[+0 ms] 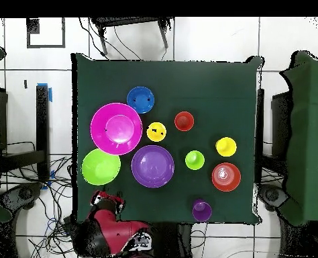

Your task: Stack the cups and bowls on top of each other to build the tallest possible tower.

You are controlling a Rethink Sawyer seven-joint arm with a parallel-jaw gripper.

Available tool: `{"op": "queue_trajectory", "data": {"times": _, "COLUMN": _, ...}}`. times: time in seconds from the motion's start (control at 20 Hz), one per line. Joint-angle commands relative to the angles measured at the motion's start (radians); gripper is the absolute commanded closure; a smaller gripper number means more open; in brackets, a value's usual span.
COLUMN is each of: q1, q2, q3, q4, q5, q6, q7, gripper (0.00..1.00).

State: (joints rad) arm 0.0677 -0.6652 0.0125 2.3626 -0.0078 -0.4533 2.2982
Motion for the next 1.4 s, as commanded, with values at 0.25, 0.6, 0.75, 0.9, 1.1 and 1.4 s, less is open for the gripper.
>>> {"op": "queue_trajectory", "data": {"times": 0.25, "q1": -0.039, "q2": -0.041, "q3": 0.100, "q4": -0.021, "q5": 0.050, "q6": 0.157, "q7": 0.182, "gripper": 0.00}}
{"op": "queue_trajectory", "data": {"times": 0.6, "q1": -0.023, "q2": -0.040, "q3": 0.095, "q4": 0.001, "q5": 0.058, "q6": 0.151, "q7": 0.197, "gripper": 0.00}}
{"op": "queue_trajectory", "data": {"times": 0.75, "q1": -0.017, "q2": -0.056, "q3": 0.093, "q4": 0.010, "q5": 0.064, "q6": 0.160, "q7": 0.198, "gripper": 0.00}}
{"op": "queue_trajectory", "data": {"times": 0.9, "q1": -0.001, "q2": -0.068, "q3": 0.086, "q4": 0.014, "q5": 0.080, "q6": 0.170, "q7": 0.200, "gripper": 0.00}}
{"op": "queue_trajectory", "data": {"times": 1.1, "q1": 0.014, "q2": -0.076, "q3": 0.074, "q4": 0.014, "q5": 0.096, "q6": 0.173, "q7": 0.195, "gripper": 0.00}}
{"op": "queue_trajectory", "data": {"times": 1.4, "q1": 0.008, "q2": -0.090, "q3": 0.072, "q4": 0.006, "q5": 0.100, "q6": 0.200, "q7": 0.178, "gripper": 0.00}}
